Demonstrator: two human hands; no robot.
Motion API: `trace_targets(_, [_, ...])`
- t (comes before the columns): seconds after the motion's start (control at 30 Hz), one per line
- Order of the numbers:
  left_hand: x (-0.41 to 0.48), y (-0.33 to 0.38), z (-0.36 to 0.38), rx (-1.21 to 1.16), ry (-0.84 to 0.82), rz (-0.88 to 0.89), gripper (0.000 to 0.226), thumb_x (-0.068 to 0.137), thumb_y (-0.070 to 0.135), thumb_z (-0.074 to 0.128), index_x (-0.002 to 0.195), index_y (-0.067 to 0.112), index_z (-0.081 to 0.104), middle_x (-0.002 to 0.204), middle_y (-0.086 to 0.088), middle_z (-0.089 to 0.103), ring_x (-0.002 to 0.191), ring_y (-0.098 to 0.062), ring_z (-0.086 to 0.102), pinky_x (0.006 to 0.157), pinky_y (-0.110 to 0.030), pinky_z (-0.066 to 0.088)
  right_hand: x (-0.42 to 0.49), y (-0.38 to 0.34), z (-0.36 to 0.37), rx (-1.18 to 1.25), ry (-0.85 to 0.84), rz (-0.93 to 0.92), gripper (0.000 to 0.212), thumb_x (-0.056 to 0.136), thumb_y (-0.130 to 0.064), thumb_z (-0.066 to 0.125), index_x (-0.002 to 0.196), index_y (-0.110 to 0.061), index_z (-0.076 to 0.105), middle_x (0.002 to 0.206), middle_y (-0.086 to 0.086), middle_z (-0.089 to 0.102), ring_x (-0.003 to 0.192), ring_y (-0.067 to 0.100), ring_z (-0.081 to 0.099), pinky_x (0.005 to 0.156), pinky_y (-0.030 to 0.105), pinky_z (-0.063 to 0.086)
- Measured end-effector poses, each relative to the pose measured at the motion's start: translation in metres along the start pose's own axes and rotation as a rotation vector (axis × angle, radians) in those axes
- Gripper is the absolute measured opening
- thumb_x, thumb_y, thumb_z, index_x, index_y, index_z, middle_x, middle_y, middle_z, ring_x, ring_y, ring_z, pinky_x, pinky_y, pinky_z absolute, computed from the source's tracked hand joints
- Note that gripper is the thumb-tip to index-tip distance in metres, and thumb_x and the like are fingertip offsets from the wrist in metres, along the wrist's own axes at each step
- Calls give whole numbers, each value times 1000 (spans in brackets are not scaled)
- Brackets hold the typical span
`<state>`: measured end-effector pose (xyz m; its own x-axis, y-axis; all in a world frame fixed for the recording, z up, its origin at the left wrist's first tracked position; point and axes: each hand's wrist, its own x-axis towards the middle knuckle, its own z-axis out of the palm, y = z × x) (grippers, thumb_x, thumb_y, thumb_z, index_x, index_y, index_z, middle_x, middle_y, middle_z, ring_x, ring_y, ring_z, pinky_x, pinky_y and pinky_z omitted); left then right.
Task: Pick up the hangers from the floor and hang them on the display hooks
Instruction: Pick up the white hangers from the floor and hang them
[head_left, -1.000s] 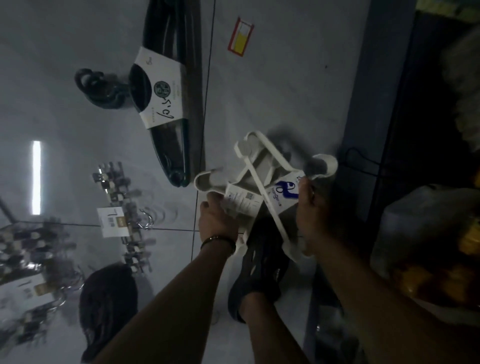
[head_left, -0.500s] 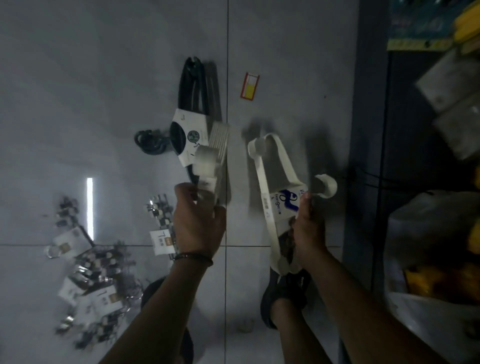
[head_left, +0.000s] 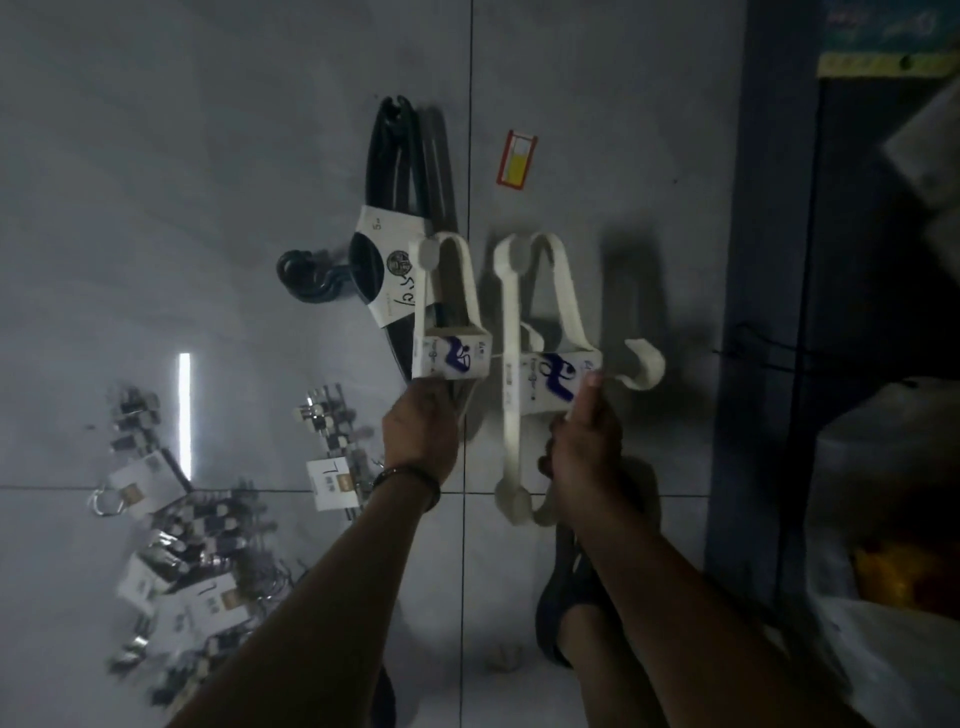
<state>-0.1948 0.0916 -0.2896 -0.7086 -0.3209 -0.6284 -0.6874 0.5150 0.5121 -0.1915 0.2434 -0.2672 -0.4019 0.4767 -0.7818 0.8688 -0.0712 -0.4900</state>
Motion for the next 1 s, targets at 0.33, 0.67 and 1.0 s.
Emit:
trace_targets(0.33, [53, 11, -46, 97, -277, -152, 79, 83, 94, 35, 109, 25, 63, 97, -3, 70, 90, -24, 66, 86, -42, 56, 14, 18, 100, -288, -167, -268, 46, 114, -42, 30, 96, -17, 65, 80, -2, 68, 71, 10, 65, 60, 23, 49])
trace_targets(0.67, [81, 20, -25, 95, -277, -295, 113, 49, 99, 57, 133, 24, 56, 123, -7, 46, 114, -32, 56, 96, -52, 56, 27, 3, 95, 41, -410, 171, 58, 96, -75, 50, 122, -28, 72, 110, 0, 79, 105, 24, 73, 98, 49, 58])
trace_targets(1.0, [-57, 66, -102, -647, -307, -230, 71, 67, 42, 90, 128, 18, 63, 117, -8, 78, 105, -30, 77, 92, -48, 60, -125, -59, -8, -180, -340, 23, 46, 95, -76, 46, 91, -38, 72, 95, 6, 73, 93, 28, 71, 89, 45, 60])
